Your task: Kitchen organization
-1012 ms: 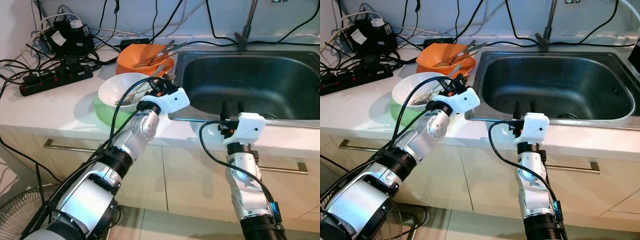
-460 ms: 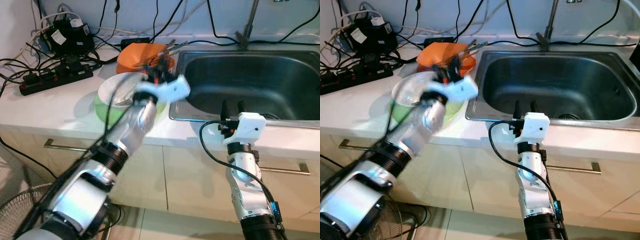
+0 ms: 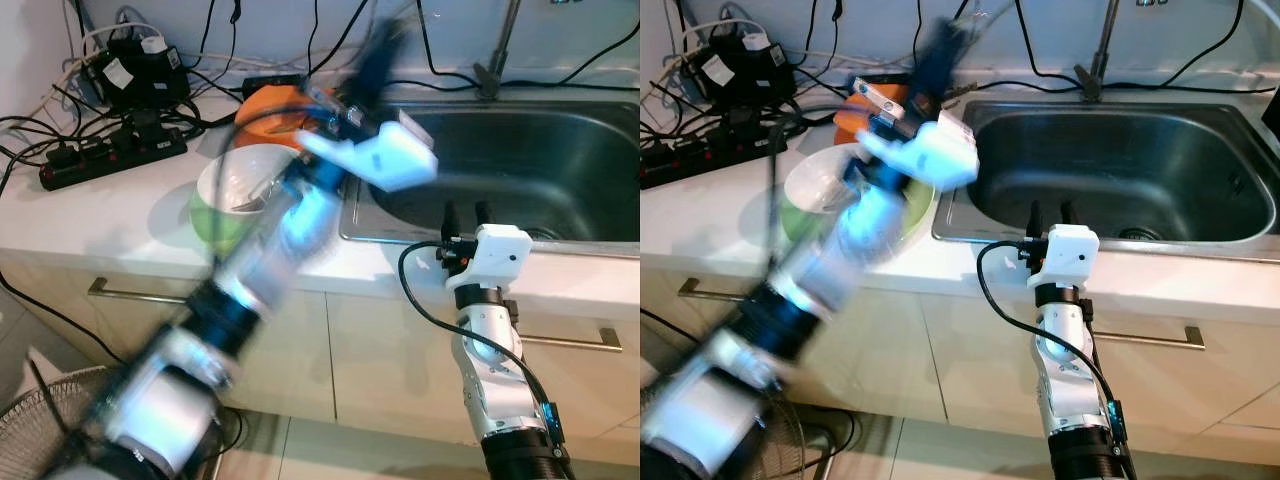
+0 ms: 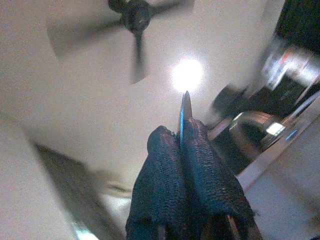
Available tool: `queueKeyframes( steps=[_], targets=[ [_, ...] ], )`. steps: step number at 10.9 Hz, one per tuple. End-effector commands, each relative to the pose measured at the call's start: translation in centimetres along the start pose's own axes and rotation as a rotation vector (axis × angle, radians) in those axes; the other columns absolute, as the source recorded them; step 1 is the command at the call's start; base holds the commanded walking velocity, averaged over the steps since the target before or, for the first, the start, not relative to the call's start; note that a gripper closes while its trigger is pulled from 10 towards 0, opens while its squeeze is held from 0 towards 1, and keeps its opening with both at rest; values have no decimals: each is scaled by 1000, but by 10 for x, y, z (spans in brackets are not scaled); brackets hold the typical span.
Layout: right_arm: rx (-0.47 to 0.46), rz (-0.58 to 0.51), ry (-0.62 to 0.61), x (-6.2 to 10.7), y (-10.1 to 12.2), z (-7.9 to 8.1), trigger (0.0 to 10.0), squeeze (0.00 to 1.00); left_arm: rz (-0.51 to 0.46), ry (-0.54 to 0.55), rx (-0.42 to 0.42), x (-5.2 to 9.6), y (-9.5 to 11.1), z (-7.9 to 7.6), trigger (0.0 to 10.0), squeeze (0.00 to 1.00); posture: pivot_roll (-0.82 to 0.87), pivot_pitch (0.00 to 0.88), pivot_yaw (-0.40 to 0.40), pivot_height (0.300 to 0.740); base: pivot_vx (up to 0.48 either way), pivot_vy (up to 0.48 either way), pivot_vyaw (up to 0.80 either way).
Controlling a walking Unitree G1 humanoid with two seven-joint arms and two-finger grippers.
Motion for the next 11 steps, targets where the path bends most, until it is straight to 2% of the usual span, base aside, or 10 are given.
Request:
queueKeyframes(
  steps=[1,2,4,5,6,8,9,10,11],
  targets=[
    [6,41,12,3,-8,5,10000,0,-8,-5,59,0,0,4,10000,0,11,43,111,740,0,0,0],
    [7,42,14,3,-8,5,10000,0,37,-5,343,1,3,-8,10000,0,10,44,113,740,0,0,0],
    [9,42,14,3,-8,5,10000,0,134,87,735,5,-5,-11,10000,0,10,44,113,740,0,0,0],
    [6,40,19,3,-8,6,10000,0,163,123,865,8,-14,-9,10000,0,10,44,113,740,0,0,0],
    [-9,36,37,4,-7,9,10000,1000,171,108,901,12,-20,-9,10000,0,7,46,115,740,0,0,0],
    [-10,30,64,4,-6,13,10000,1000,186,87,940,17,-24,-11,10000,0,7,47,115,740,0,0,0],
    [-19,23,171,7,-4,29,10000,1000,206,84,974,21,-28,-13,10000,0,7,47,115,740,0,0,0],
    [-14,15,221,10,-3,39,10000,1000,215,83,975,23,-31,-14,10000,0,3,49,114,740,0,0,0],
    [-24,12,227,10,-2,41,10000,1000,218,78,974,25,-31,-15,10000,0,6,49,112,740,0,0,0]
  ],
)
Point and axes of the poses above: a point about 5 cm out from each wrist's last joint towards the gripper, its own x axis pointing back from the gripper into the wrist, its own y axis along the axis of the wrist's last joint, z = x × y, the point moved 3 cm from there along -x, pointing out of the wrist towards the gripper, and after that the axes turned 5 degrees about x, right-handed, at the moved point
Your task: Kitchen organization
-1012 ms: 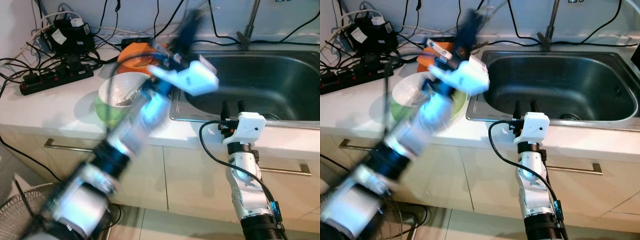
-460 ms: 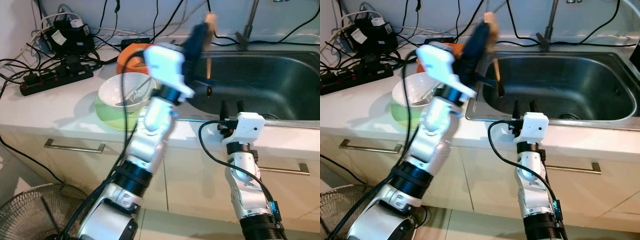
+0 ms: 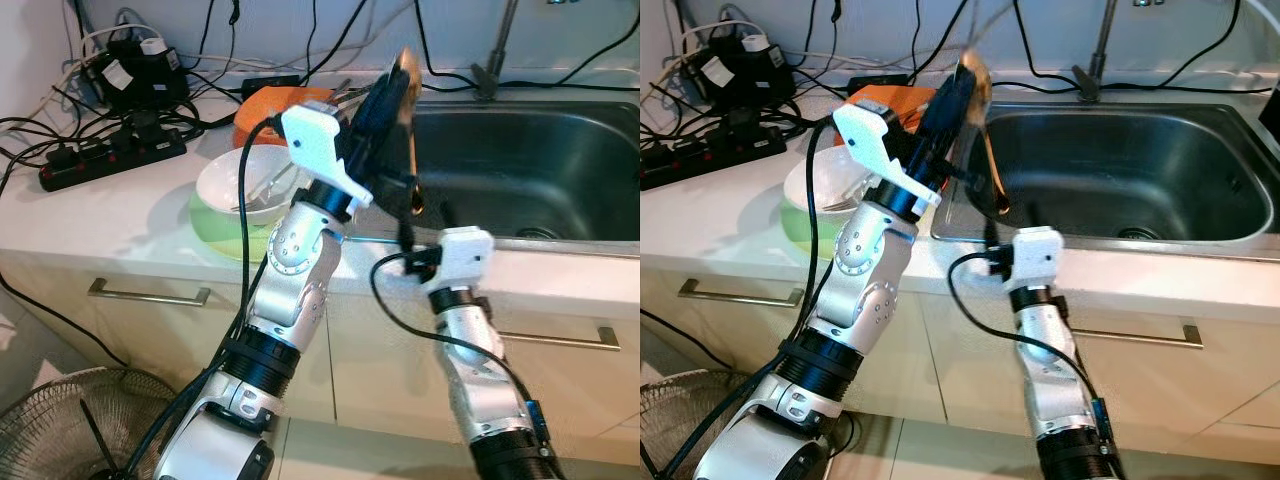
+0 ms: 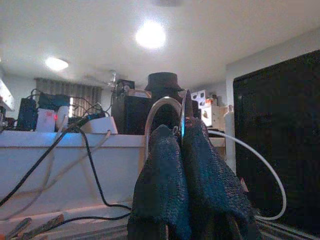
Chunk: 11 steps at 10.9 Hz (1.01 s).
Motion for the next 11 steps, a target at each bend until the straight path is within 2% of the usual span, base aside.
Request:
queueKeyframes(
  steps=[1,2,3,9,11],
  targets=[
    [-10,22,27,3,-4,5,10000,1000,7,5,12,3,-3,1,10000,0,6,49,112,740,0,0,0],
    [-9,25,49,4,-5,8,10000,635,8,-3,12,3,-3,0,10000,0,6,49,112,740,0,0,0],
    [-6,24,50,4,-4,8,10000,0,17,-13,9,3,-5,-1,10000,0,6,49,112,740,0,0,0],
    [-40,-11,-17,-7,9,-2,10000,0,114,-96,13,12,-25,-12,10000,0,3,48,113,740,0,0,0],
    [-54,-15,-18,-8,10,-1,10000,0,120,-102,17,14,-27,-13,10000,0,3,48,113,740,0,0,0]
  ],
)
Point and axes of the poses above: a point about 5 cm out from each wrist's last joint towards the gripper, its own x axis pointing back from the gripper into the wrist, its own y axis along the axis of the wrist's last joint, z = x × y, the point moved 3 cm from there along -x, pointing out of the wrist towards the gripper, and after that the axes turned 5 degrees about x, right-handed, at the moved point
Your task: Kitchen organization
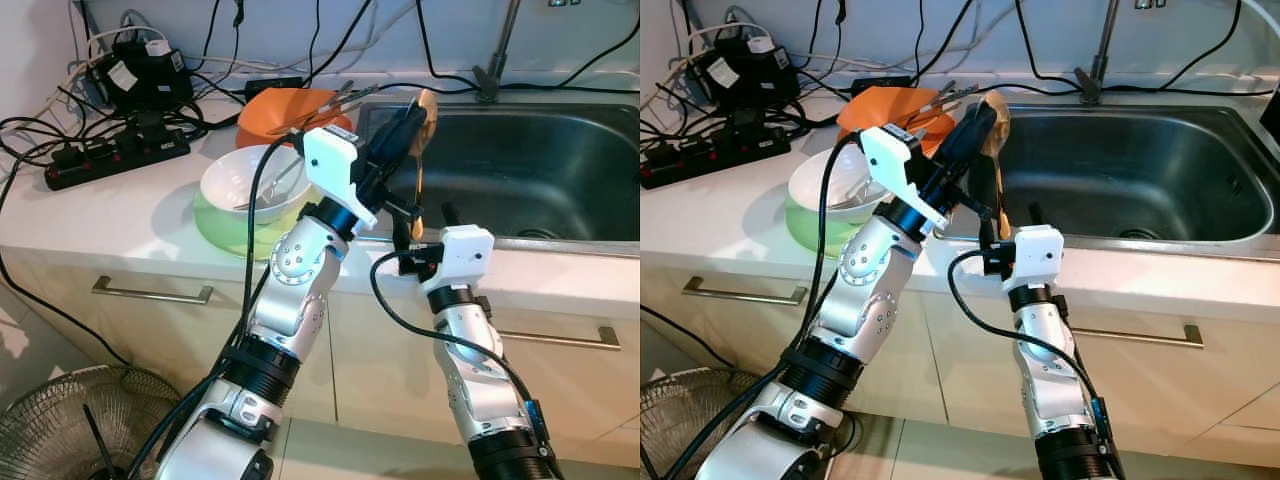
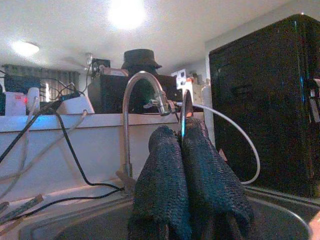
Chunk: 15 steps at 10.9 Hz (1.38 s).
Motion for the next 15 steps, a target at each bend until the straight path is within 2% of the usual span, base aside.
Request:
queueKeyframes(
  steps=[1,2,3,10,14,15],
  targets=[
    [-14,-45,7,-7,13,2,7176,0,12,1,30,2,-6,-4,10000,0,4,47,111,740,0,0,0],
    [-16,-47,7,-7,14,3,784,0,13,1,31,3,-6,-4,10000,0,4,48,111,740,0,0,0],
    [-18,-48,10,-7,14,3,0,0,14,0,33,3,-7,-5,10000,0,5,48,109,740,0,0,0],
    [-22,-49,25,-7,15,5,0,0,17,-3,37,2,-7,-4,10000,0,7,48,108,740,0,0,0],
    [-21,-51,27,-7,15,5,0,0,24,-12,2,1,-7,-6,10000,0,6,47,109,740,0,0,0],
    [-21,-51,26,-7,15,5,0,0,26,-13,2,2,-7,-6,10000,631,6,47,109,740,0,0,0]
  ],
)
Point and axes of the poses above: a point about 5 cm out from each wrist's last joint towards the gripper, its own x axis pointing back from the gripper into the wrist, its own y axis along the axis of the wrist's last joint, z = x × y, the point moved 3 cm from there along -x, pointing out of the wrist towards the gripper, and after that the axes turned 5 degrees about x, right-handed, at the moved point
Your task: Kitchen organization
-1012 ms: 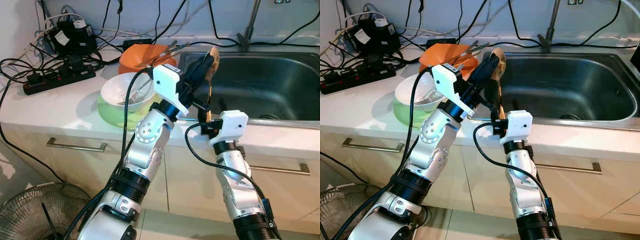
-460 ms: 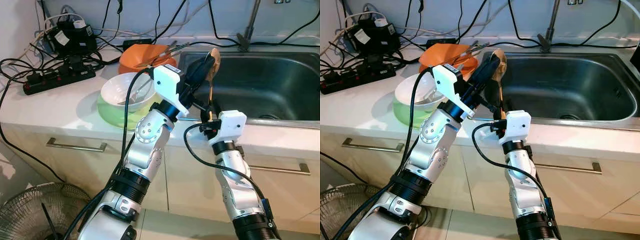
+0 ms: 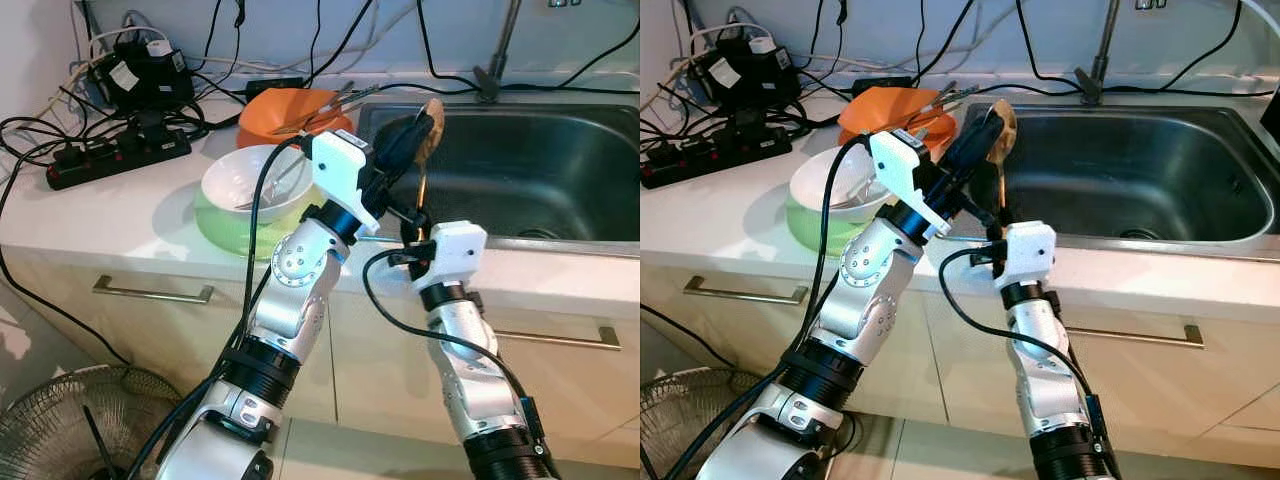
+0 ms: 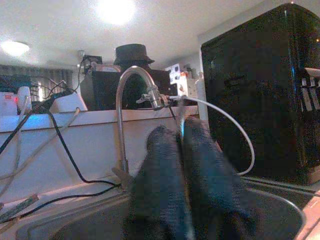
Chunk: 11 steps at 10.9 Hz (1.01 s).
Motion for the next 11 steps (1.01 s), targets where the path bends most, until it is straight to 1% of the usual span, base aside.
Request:
queueKeyframes(
  steps=[1,4,5,6,7,8,9,10,11],
  targets=[
    [-7,-30,-15,-5,9,-3,0,0,4,20,27,1,-5,-2,10000,1000,6,47,109,740,0,0,0],
    [-2,-28,-16,-6,9,-4,0,0,-1,35,21,2,-3,2,10000,1000,7,45,106,740,0,0,0],
    [1,-28,-19,-6,9,-6,0,0,-16,61,31,4,0,6,10000,1000,5,43,106,740,0,0,0],
    [6,-27,-24,-7,8,-8,0,0,-7,84,22,7,-1,12,10000,0,5,43,105,740,0,0,0],
    [14,-27,-30,-8,8,-12,0,0,23,123,17,16,-6,21,10000,0,4,44,105,740,0,0,0],
    [17,-27,-32,-9,8,-13,0,0,54,143,8,21,-11,27,10000,0,4,44,105,740,0,0,0],
    [29,-24,-45,-12,9,-20,0,0,199,151,-31,41,-35,35,10000,0,4,44,105,740,0,0,0],
    [35,-20,-63,-15,9,-26,0,0,267,141,-49,54,-48,35,10000,0,4,44,105,740,0,0,0],
    [49,-18,-84,-19,10,-34,0,0,300,142,-42,63,-56,34,10000,0,7,40,104,740,0,0,0]
  ],
)
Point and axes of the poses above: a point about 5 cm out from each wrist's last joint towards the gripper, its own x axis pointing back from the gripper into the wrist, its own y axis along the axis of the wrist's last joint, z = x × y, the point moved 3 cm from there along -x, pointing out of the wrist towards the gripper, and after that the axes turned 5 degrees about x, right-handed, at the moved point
